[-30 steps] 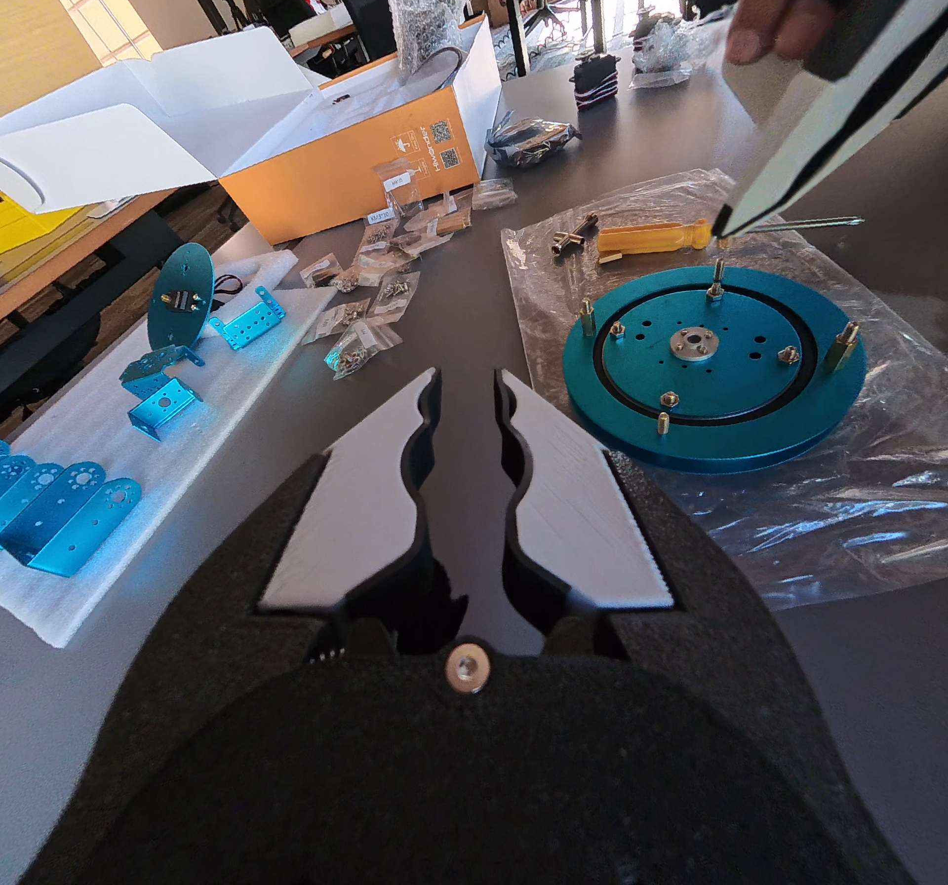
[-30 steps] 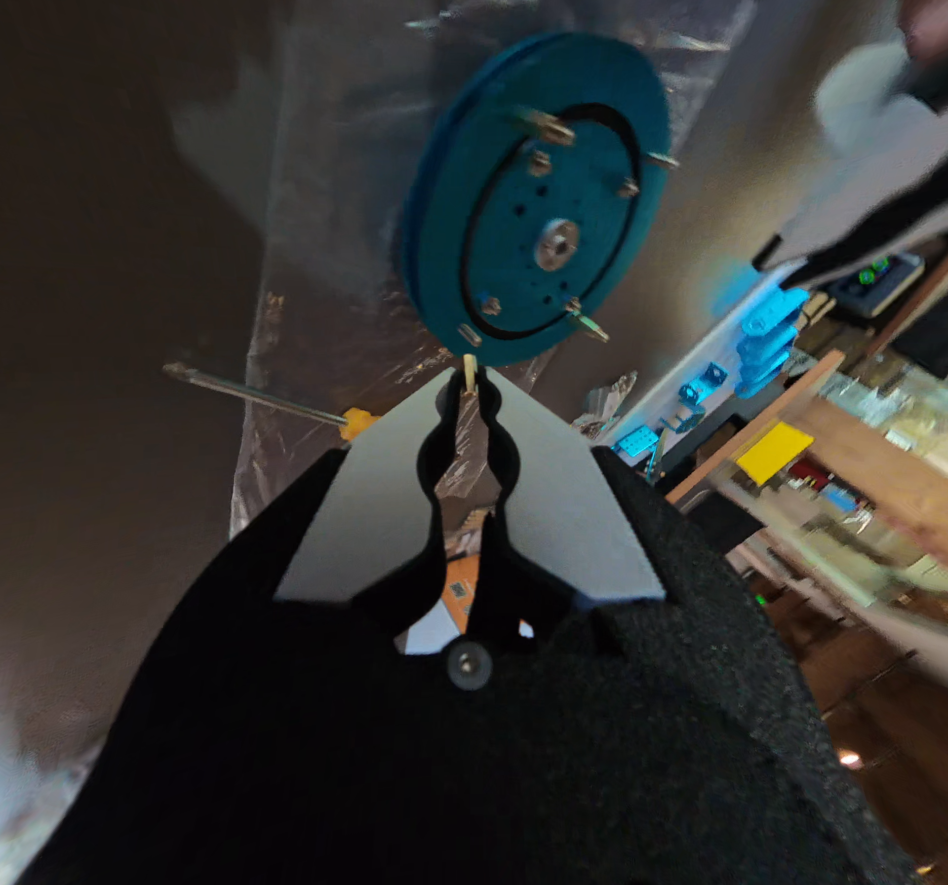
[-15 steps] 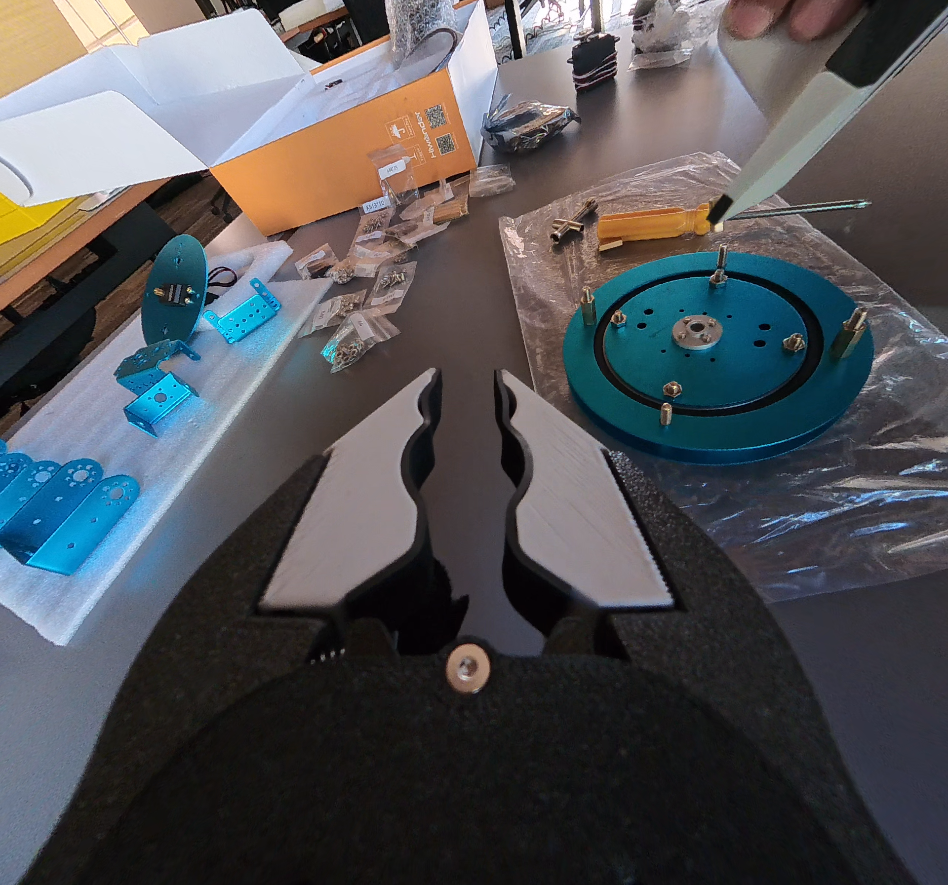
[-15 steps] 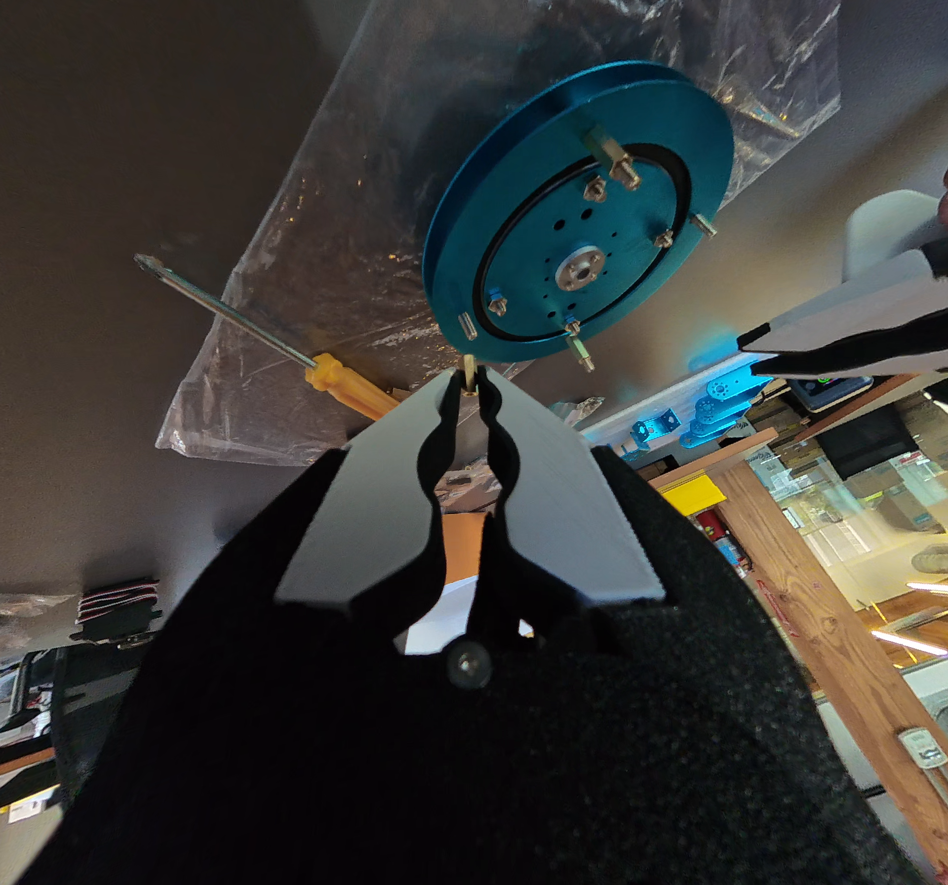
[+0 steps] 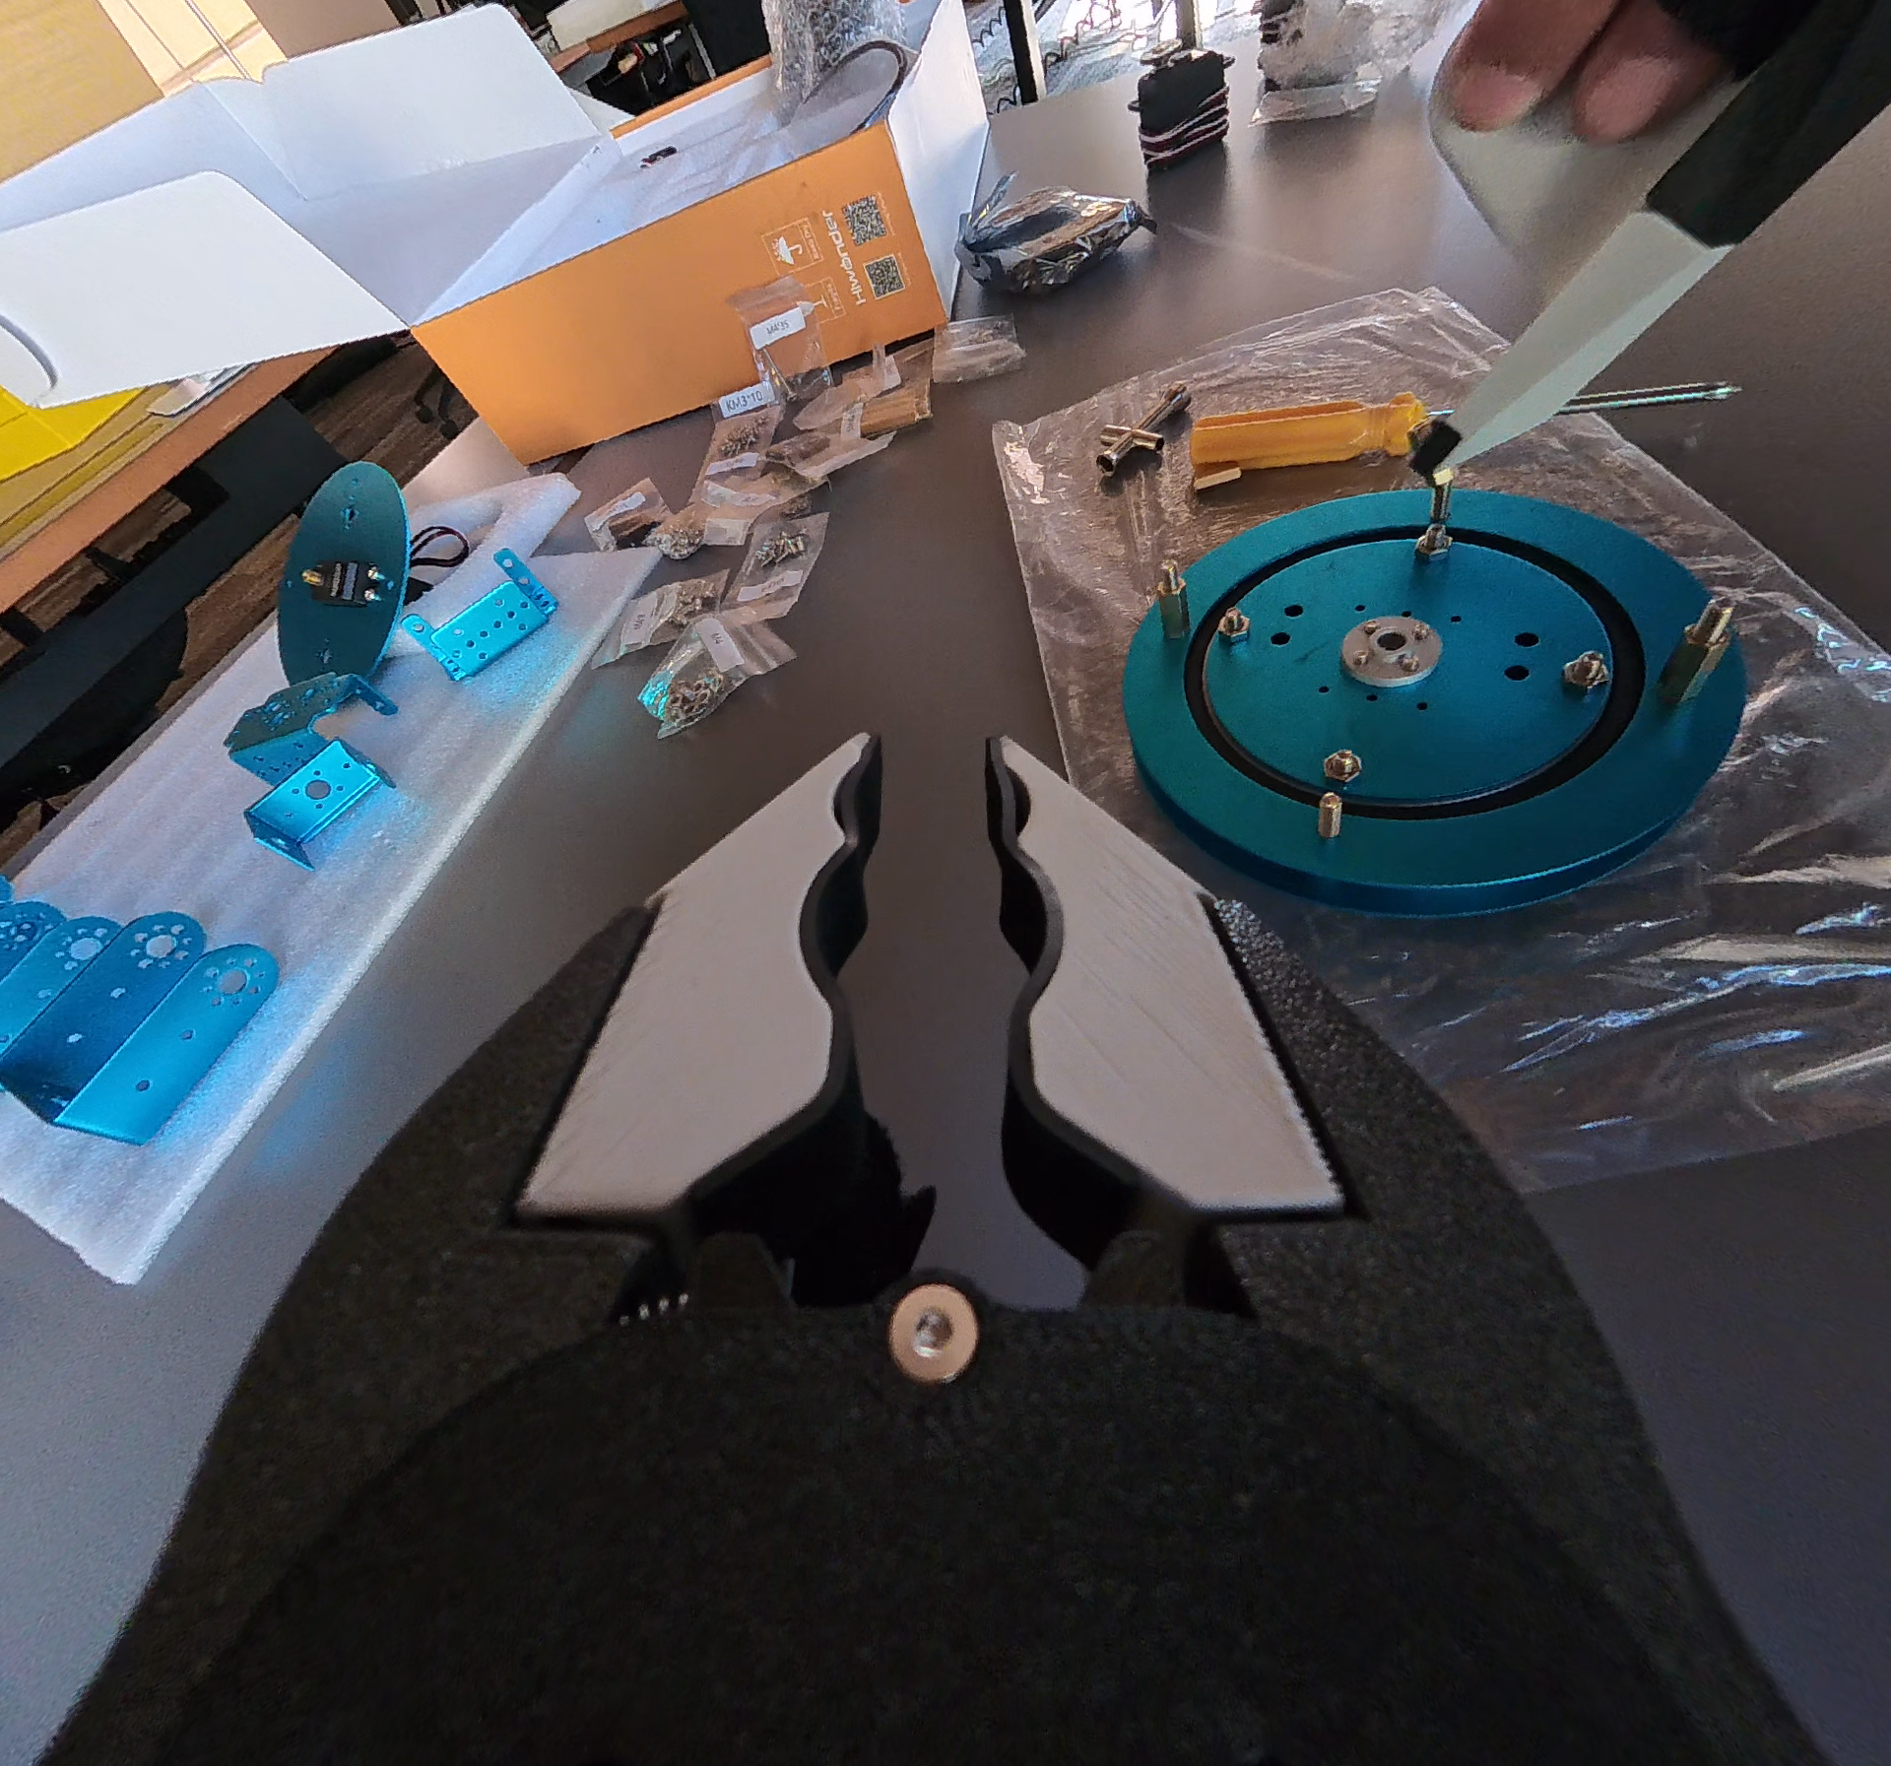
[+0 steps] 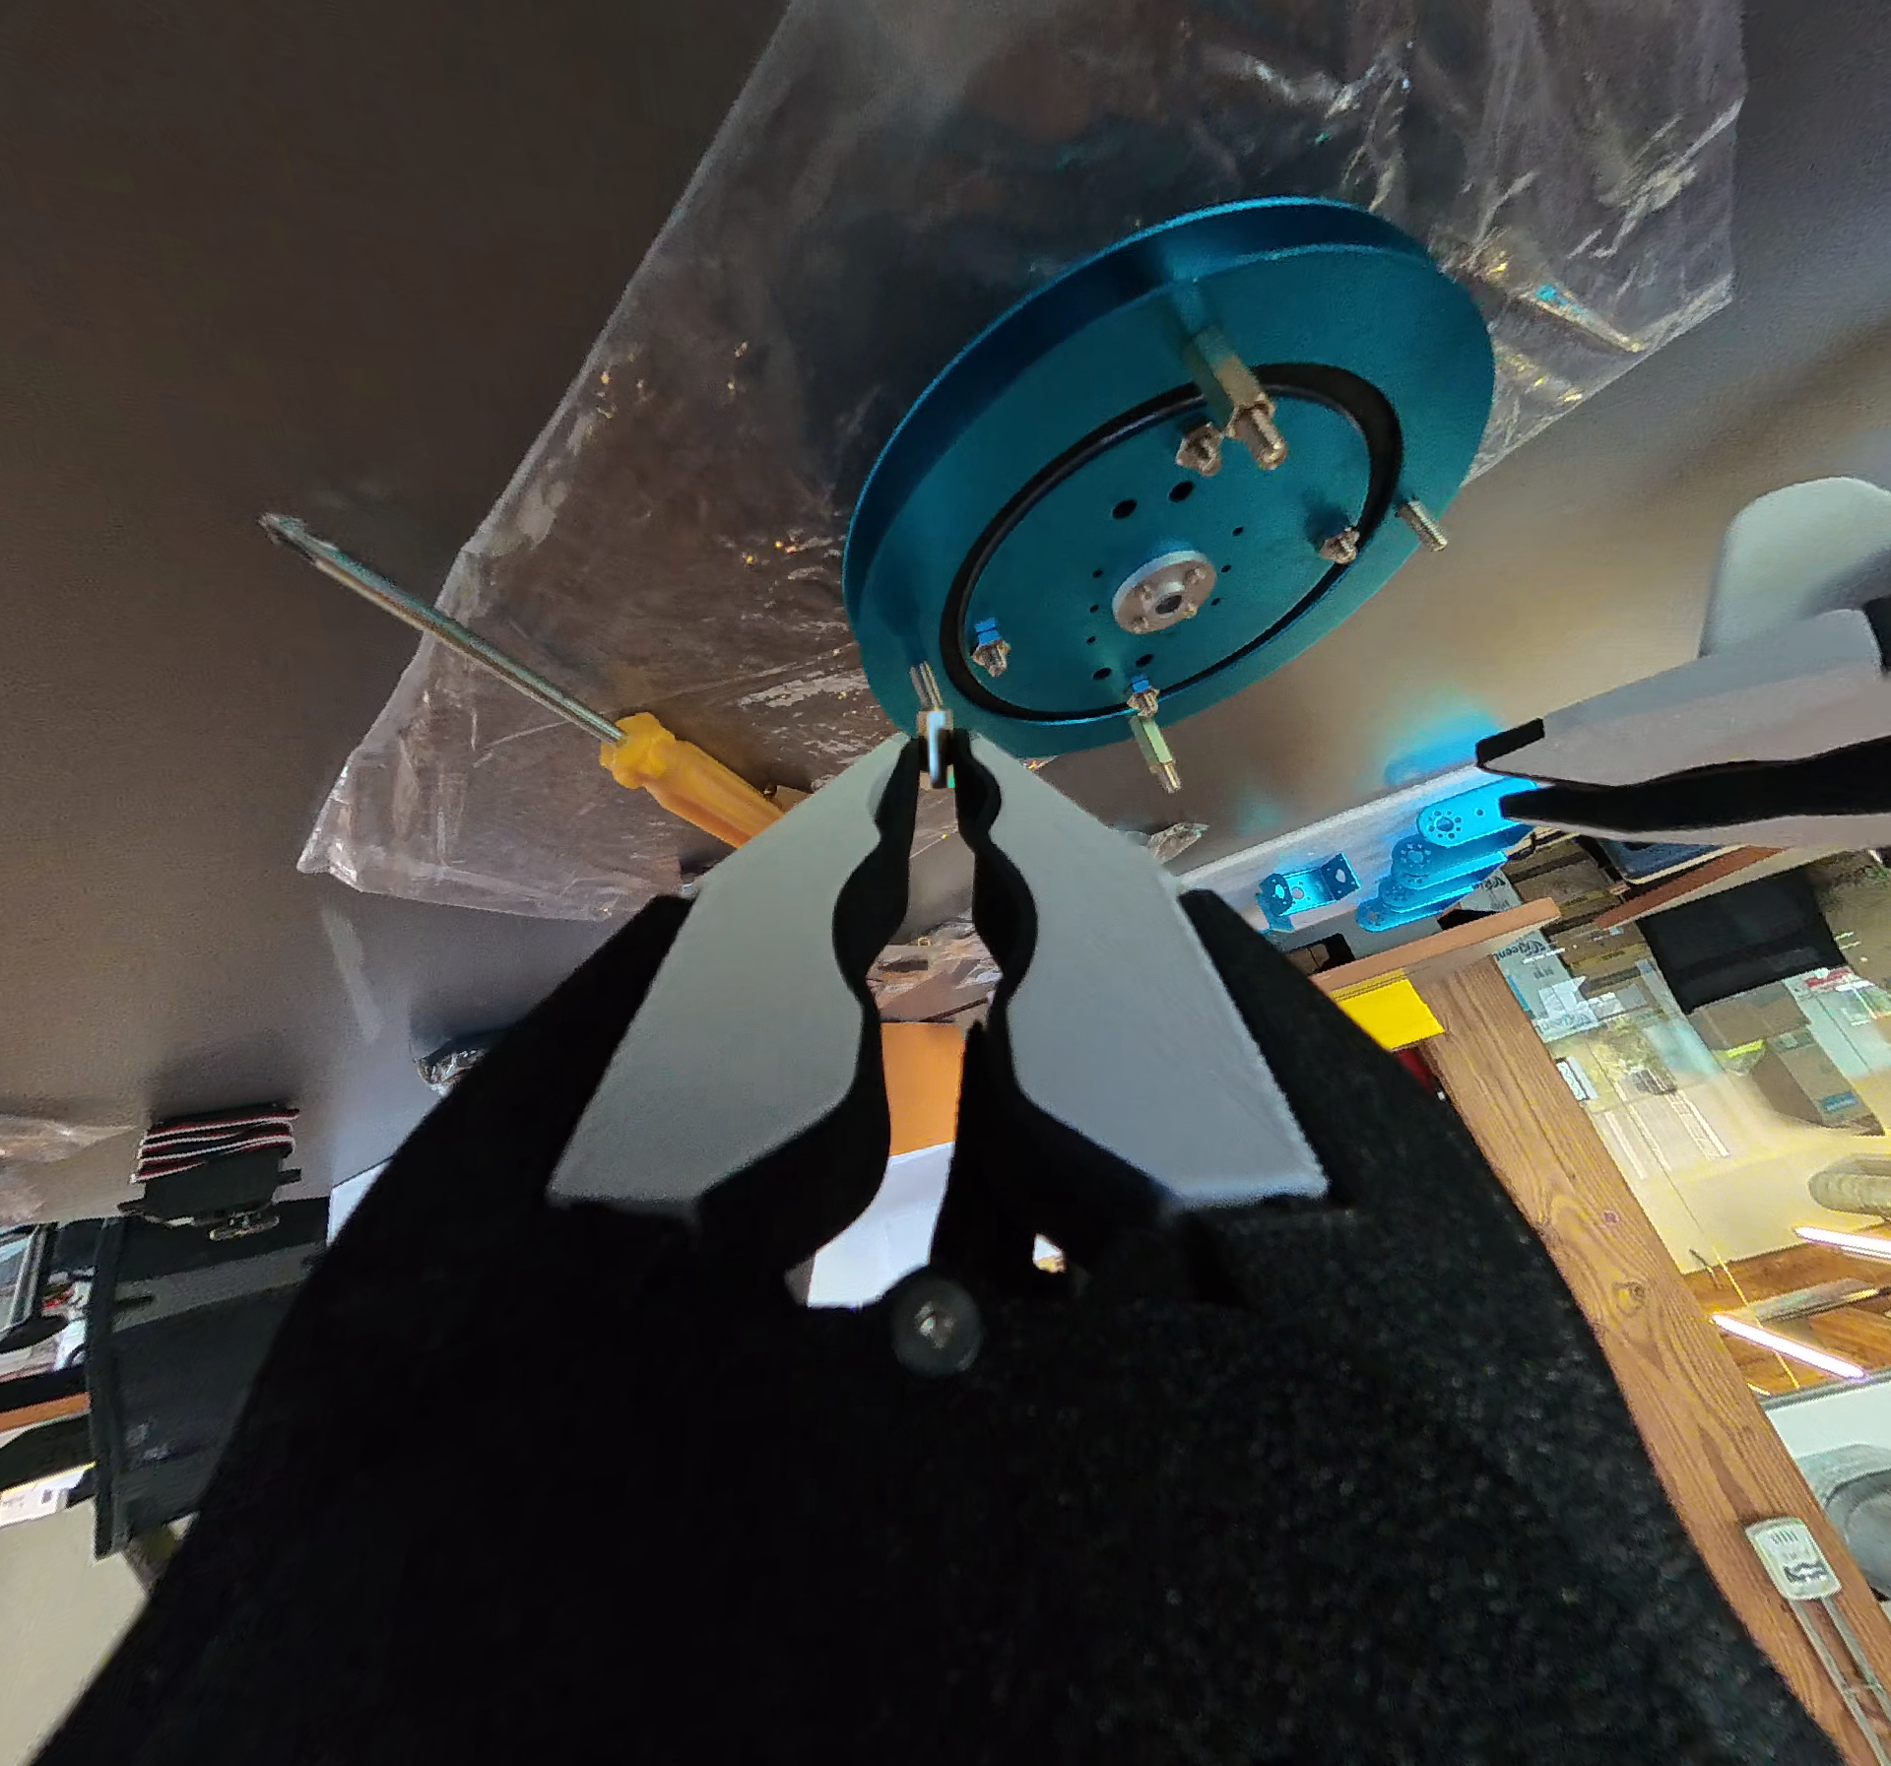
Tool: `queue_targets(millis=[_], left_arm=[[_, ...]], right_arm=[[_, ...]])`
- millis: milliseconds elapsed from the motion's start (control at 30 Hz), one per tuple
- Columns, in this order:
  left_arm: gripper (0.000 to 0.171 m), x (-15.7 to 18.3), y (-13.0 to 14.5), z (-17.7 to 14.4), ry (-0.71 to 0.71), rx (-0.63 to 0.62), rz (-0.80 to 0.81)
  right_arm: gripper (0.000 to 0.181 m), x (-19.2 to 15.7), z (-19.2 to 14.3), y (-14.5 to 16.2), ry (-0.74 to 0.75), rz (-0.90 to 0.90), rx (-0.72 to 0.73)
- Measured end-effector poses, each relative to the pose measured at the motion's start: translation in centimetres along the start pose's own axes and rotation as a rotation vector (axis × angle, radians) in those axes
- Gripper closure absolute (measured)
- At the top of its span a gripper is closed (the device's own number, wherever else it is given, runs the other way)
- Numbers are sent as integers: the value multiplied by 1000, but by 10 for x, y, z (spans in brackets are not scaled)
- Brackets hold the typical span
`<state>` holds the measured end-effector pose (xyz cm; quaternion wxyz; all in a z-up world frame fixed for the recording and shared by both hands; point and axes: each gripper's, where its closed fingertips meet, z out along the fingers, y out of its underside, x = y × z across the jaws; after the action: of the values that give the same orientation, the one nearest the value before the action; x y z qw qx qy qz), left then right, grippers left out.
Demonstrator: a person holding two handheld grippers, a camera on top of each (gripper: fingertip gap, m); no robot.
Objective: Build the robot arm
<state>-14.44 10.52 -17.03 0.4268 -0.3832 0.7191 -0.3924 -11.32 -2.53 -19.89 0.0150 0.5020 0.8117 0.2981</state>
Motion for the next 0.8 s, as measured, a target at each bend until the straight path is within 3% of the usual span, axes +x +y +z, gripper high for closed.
queue_targets(millis=[400, 533, 633, 700, 800], left_arm=[[152, 2, 1, 0, 5, -10, 7], [152, 2, 1, 0, 6, -11, 10], [152, 3, -1, -3, 11, -5, 10], [152, 3, -5, -5, 16, 11, 2], [152, 3, -14, -10, 34, 48, -19]], right_arm=[[176, -1, -2, -1, -32, -58, -78], [176, -9, -3, 4, -92, 2, -92], [176, -2, -6, 16, -61, 169, -34], [176, 16, -10, 26, 18, 438, 94], [176, 35, -19, 24, 32, 932, 499]])
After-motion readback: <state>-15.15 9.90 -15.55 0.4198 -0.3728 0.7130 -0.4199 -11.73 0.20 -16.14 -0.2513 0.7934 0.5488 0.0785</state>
